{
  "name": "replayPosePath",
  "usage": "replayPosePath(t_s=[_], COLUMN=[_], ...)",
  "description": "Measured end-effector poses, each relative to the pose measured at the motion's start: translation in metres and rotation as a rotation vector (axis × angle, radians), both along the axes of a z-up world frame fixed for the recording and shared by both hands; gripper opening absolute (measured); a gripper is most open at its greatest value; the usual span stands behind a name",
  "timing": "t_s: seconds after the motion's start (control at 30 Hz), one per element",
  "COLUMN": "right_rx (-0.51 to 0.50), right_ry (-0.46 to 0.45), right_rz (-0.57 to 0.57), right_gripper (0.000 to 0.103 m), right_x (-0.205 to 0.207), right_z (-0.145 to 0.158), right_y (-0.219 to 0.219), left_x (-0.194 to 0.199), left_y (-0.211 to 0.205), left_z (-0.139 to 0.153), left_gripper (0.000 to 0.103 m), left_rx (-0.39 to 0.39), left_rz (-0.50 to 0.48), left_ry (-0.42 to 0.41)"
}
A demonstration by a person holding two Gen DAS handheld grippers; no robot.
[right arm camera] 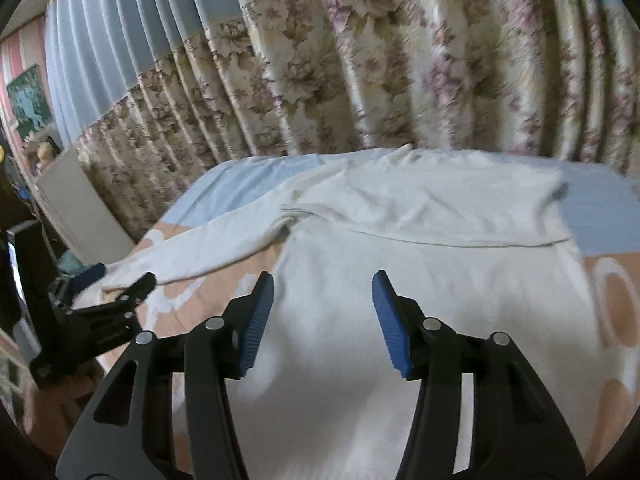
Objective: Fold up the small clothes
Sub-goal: 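Move the left gripper to the other ribbed sleeve cuff and grasp it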
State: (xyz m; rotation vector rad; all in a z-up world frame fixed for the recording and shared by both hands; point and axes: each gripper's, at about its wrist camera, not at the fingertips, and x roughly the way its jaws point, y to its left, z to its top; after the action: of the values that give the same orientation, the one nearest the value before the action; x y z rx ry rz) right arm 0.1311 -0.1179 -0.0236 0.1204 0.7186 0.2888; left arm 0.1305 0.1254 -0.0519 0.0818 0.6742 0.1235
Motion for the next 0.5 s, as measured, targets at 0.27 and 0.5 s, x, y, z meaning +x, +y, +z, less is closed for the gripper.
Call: replayPosePath(t_s=[0.27,0.5], right_rx=[-0.092,-0.161], right_ry=[-0.052,-0.069], right_rz=[-0.095,-0.207], right_gripper=[0.058,0.065], right_x=[-0.033,-0.047], right_z=[0.008,0.009], right_y=[-0.023,-0.037], left_x=[-0.013,-0.018], left_y=[-0.019,-0.022], left_z=[0.003,0.000], left_gripper=[0.101,0.101], left_rx=[-0.011,-0.004], left_rz=[-0.021,-0.016], left_ry=[0.001,0.004])
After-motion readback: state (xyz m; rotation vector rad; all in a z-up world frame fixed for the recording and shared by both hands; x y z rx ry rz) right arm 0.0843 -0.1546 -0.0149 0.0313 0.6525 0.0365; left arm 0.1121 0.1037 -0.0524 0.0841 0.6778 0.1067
